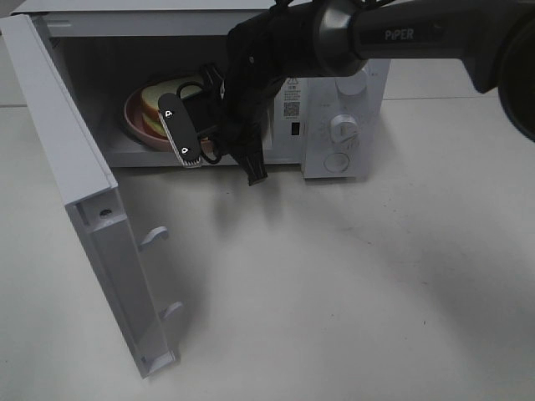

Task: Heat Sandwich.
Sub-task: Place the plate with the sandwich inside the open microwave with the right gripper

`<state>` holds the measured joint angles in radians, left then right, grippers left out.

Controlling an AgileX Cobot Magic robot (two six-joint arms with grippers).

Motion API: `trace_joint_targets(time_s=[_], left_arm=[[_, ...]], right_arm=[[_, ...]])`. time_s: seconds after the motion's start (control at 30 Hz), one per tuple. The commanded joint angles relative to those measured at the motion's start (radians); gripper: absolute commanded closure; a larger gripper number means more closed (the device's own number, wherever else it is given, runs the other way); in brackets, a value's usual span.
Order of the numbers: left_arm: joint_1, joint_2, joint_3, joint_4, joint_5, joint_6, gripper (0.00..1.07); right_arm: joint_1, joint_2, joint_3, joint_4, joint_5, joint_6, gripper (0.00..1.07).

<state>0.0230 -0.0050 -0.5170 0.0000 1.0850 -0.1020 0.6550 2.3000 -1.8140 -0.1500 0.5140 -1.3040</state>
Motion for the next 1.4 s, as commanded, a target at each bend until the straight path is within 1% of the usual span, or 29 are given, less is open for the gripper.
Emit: trace_joint_targets(time_s=[0.03, 0.27, 0.3, 0.37, 0.4, 0.47, 0.57, 0.6, 0.63, 0.67, 0.73, 0.77, 0.87, 0.9, 0.93, 0.97, 1.03, 1.23, 1.33, 1.37, 1.4], left_arm=[[-0.005, -0.022, 0.0, 0.0, -0.011, -0.003, 0.09], [-0.005, -0.022, 0.0, 0.0, -0.011, -0.003, 0.09], [-0.005, -0.022, 0.0, 0.0, -0.011, -0.003, 0.09], [-0.005, -0.022, 0.0, 0.0, -0.011, -0.003, 0.09], [-0.005, -0.022, 0.0, 0.0, -0.011, -0.003, 0.09], [-0.005, -0.022, 0.0, 0.0, -0.011, -0.003, 0.09], [-0.005, -0.022, 0.0, 0.0, -0.011, -0.003, 0.09], [-0.005, -0.022, 0.0, 0.0, -0.011, -0.003, 0.09], [-0.005, -0.022, 0.0, 0.0, -0.011, -0.003, 0.09], [-0.005, -0.022, 0.0, 0.0, -0.011, -0.003, 0.09], [-0.005, -0.022, 0.0, 0.0, -0.011, -0.003, 0.09], [-0.005, -0.022, 0.0, 0.0, -0.011, -0.003, 0.09], [-0.005, -0.022, 0.0, 0.0, -0.011, -0.003, 0.09], [-0.005, -0.022, 0.0, 0.0, -0.011, -0.003, 0.09], [-0.005, -0.022, 0.0, 0.0, -0.011, -0.003, 0.09], [-0.005, -0.022, 0.0, 0.0, -0.011, -0.003, 0.09], [-0.005, -0.022, 0.0, 0.0, -0.011, -0.003, 0.09], [-0.005, -0.022, 0.0, 0.0, -0.011, -0.003, 0.09], [-0.005, -0.022, 0.0, 0.0, -0.011, -0.003, 0.09], [-0.005, -0.022, 0.0, 0.0, -0.011, -0.003, 0.09], [-0.005, -0.022, 0.0, 0.0, -0.011, -0.003, 0.09]], right_arm=[[0.001, 0.02, -0.048, -0.036, -0.018, 0.034, 0.99], [0.0, 0.076, -0.14, -0.061, -0.018, 0.066, 0.97], [0.0, 0.076, -0.14, -0.061, -0.018, 0.066, 0.97], [0.0, 0.086, -0.16, -0.07, -0.018, 0.086, 0.96], [0.0, 0.097, -0.176, -0.079, -0.02, 0.102, 0.93], [0.0, 0.101, -0.182, -0.078, -0.02, 0.108, 0.92], [0.0, 0.112, -0.189, -0.078, -0.025, 0.117, 0.84], [0.0, 0.112, -0.189, -0.078, -0.025, 0.117, 0.84], [0.0, 0.112, -0.189, -0.078, -0.025, 0.117, 0.82], [0.0, 0.114, -0.189, -0.078, -0.025, 0.125, 0.75], [0.0, 0.114, -0.189, -0.077, -0.025, 0.132, 0.67], [0.0, 0.114, -0.189, -0.077, -0.025, 0.132, 0.67], [0.0, 0.114, -0.189, -0.076, -0.018, 0.157, 0.56], [0.0, 0.114, -0.189, -0.076, -0.018, 0.157, 0.56], [0.0, 0.111, -0.188, -0.075, -0.015, 0.168, 0.54], [0.0, 0.104, -0.175, -0.075, -0.017, 0.184, 0.51], [0.001, 0.094, -0.159, -0.075, -0.018, 0.183, 0.49], [0.001, 0.06, -0.104, -0.075, -0.028, 0.183, 0.47], [0.001, 0.012, -0.024, -0.074, -0.087, 0.183, 0.46], [0.001, 0.012, -0.024, -0.074, -0.087, 0.183, 0.46], [0.001, -0.015, 0.028, -0.073, -0.128, 0.183, 0.45]])
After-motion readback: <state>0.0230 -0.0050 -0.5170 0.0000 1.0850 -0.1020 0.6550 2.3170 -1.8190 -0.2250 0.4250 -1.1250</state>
